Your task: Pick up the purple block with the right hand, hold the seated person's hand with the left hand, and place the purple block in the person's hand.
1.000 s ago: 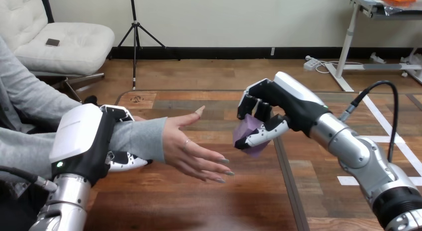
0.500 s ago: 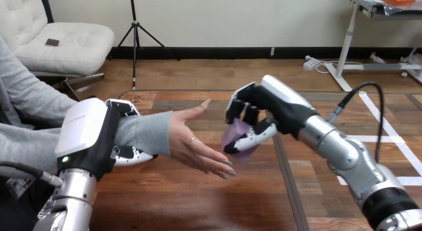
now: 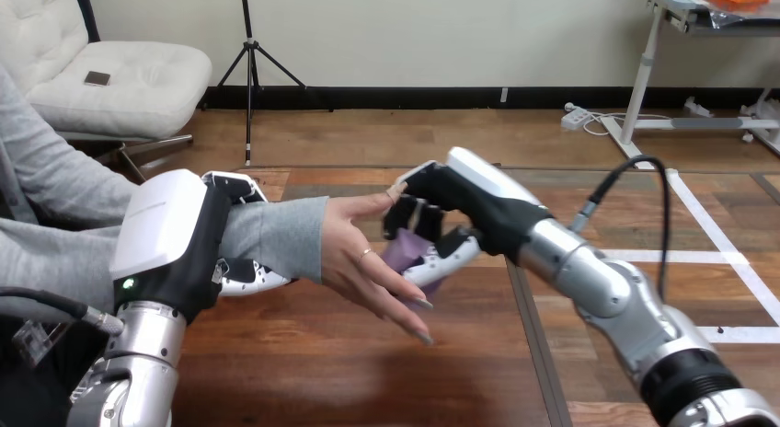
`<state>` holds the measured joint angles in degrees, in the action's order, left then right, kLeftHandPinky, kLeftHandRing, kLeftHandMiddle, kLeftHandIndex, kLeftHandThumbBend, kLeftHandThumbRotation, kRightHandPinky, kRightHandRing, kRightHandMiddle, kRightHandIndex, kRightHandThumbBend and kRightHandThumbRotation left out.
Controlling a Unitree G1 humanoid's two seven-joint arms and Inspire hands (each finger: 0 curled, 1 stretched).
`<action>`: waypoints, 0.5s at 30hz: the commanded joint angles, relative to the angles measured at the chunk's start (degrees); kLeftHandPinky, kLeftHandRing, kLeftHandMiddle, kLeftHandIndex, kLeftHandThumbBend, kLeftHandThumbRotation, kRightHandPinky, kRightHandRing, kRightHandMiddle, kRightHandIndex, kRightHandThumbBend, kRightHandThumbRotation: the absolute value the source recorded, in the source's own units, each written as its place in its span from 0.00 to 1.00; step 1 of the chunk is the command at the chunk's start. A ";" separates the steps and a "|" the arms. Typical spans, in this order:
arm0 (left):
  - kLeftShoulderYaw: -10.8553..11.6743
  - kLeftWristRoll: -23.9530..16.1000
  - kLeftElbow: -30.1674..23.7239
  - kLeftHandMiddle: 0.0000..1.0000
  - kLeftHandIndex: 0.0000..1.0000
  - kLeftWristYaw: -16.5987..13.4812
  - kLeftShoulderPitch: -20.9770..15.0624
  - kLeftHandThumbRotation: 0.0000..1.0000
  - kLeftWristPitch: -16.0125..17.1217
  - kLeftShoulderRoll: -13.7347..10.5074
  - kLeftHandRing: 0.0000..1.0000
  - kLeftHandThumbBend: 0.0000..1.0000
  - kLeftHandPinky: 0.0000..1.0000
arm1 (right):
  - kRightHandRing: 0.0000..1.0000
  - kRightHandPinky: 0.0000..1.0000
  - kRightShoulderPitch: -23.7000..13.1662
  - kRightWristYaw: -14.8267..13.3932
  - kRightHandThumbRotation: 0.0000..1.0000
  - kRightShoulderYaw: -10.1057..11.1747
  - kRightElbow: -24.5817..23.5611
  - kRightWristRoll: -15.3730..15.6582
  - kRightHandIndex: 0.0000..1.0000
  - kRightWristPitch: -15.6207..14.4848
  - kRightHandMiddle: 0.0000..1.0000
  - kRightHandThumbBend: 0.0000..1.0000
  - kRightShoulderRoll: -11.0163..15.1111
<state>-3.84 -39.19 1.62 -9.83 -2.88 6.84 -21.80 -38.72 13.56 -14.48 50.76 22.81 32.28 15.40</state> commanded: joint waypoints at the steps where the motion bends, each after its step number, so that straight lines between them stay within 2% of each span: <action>1: -1.69 0.68 -1.72 0.36 0.36 -1.42 -6.37 0.00 2.45 1.47 0.31 0.76 0.25 | 0.35 0.33 -5.96 0.61 0.00 0.37 -5.05 -1.27 0.41 -0.69 0.40 0.82 -0.74; 15: -2.18 0.56 -0.92 0.37 0.37 -1.64 -6.73 0.00 2.02 1.88 0.32 0.76 0.26 | 0.35 0.33 -5.33 2.39 0.00 0.40 -9.80 -1.78 0.41 -2.58 0.40 0.82 -1.42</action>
<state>-4.38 -39.25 2.40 -9.93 -3.29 6.83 -21.69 -38.75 15.77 -15.01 45.12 22.62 30.33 13.86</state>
